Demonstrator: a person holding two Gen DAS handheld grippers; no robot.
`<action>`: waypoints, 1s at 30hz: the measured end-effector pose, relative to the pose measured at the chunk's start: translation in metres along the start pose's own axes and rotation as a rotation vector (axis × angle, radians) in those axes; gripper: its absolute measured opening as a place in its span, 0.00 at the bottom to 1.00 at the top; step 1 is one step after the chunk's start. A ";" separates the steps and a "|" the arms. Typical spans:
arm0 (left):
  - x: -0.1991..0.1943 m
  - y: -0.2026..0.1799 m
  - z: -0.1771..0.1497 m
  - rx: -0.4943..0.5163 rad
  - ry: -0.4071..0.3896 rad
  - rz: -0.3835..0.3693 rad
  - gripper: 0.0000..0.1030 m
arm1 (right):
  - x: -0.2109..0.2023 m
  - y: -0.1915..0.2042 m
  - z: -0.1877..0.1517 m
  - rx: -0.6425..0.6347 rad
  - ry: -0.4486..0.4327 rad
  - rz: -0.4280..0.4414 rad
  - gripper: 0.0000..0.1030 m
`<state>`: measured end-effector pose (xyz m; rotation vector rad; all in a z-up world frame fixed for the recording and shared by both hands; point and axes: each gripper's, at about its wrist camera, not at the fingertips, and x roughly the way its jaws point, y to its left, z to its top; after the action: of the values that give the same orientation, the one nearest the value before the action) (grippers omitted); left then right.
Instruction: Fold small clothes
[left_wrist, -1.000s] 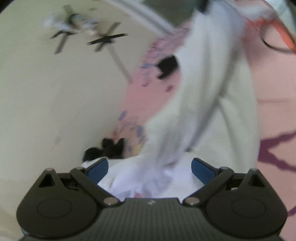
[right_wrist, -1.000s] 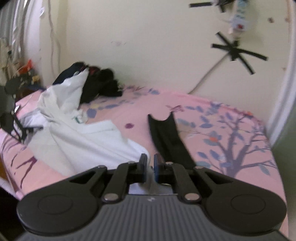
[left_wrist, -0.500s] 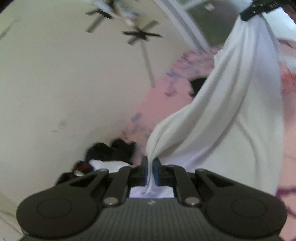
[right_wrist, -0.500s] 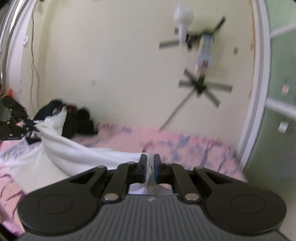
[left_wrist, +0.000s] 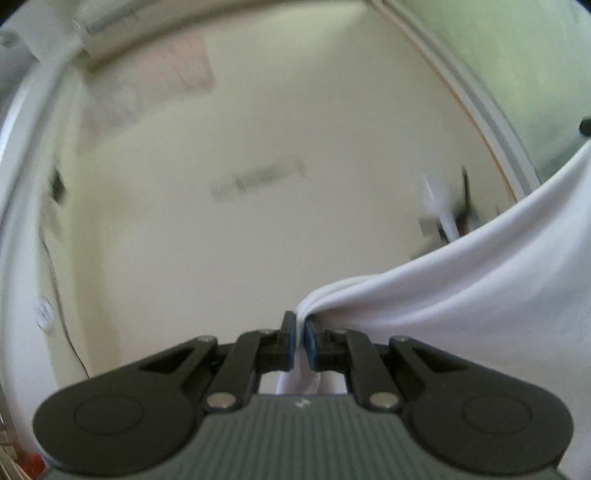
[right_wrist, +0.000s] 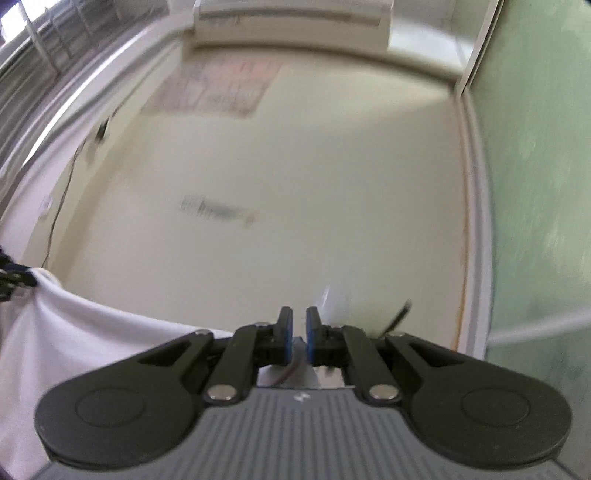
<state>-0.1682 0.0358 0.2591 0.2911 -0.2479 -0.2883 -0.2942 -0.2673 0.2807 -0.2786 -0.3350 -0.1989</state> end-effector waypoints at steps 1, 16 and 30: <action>-0.007 0.003 0.014 -0.008 -0.044 0.017 0.07 | 0.002 -0.005 0.013 0.000 -0.024 -0.013 0.00; 0.041 -0.045 0.037 0.014 -0.014 -0.017 0.07 | 0.030 -0.055 0.047 0.103 0.123 0.115 0.01; 0.063 -0.030 -0.061 0.027 0.158 0.153 0.07 | 0.014 0.068 -0.237 0.605 0.796 0.806 0.86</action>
<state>-0.0997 0.0034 0.2058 0.3181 -0.1169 -0.1097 -0.1955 -0.2759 0.0545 0.2835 0.5178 0.5798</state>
